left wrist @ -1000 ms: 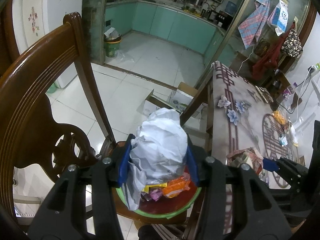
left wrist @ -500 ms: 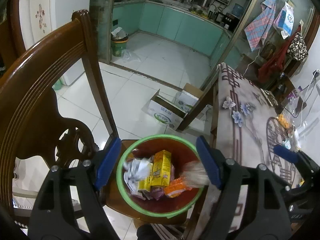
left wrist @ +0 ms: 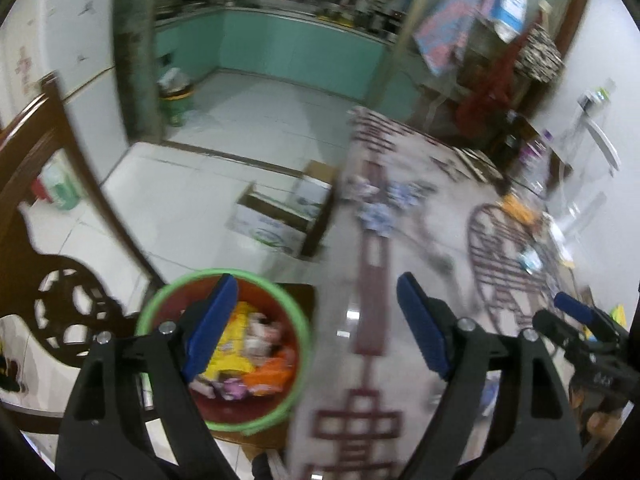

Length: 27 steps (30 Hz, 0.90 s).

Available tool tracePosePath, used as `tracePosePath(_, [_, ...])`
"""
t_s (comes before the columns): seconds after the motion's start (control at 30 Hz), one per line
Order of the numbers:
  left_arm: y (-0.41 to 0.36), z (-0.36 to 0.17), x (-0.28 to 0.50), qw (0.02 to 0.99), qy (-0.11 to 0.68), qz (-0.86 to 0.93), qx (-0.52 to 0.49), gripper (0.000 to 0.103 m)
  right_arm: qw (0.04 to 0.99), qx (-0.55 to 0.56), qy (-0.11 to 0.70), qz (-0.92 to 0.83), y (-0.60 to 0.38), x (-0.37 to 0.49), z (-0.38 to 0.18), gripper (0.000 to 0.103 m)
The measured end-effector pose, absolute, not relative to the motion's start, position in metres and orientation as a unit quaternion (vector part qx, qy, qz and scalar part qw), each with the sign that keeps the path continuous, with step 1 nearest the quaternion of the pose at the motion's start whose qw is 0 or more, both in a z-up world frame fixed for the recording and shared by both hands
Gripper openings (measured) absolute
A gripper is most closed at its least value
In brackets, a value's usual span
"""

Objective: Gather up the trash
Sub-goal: 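Grasp the blue-white wrapper with the left gripper while the right grasps a crumpled tissue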

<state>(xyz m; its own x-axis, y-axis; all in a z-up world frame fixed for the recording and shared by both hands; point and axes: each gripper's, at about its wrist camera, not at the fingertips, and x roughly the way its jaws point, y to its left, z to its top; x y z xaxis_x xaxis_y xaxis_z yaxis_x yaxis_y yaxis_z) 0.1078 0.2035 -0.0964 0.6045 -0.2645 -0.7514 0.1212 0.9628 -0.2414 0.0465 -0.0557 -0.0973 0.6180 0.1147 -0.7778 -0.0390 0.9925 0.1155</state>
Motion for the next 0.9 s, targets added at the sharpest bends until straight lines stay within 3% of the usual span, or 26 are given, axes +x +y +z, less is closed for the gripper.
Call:
tracePosePath(0.33, [0.015, -0.102, 0.096, 0.871, 0.443, -0.211, -0.029, 0.083, 0.901, 0.098, 0.409, -0.104, -0.293, 0.026, -0.09, 0.093])
tracePosePath(0.67, [-0.164, -0.118, 0.12, 0.841, 0.455, -0.292, 0.033, 0.089, 0.887, 0.128, 0.419, -0.15, -0.482, 0.128, -0.125, 0.093])
tracePosePath(0.9, [-0.275, -0.159, 0.176, 0.811, 0.472, -0.336, 0.085, 0.09, 0.871, 0.165, 0.444, -0.129, -0.535, 0.203, -0.178, 0.093])
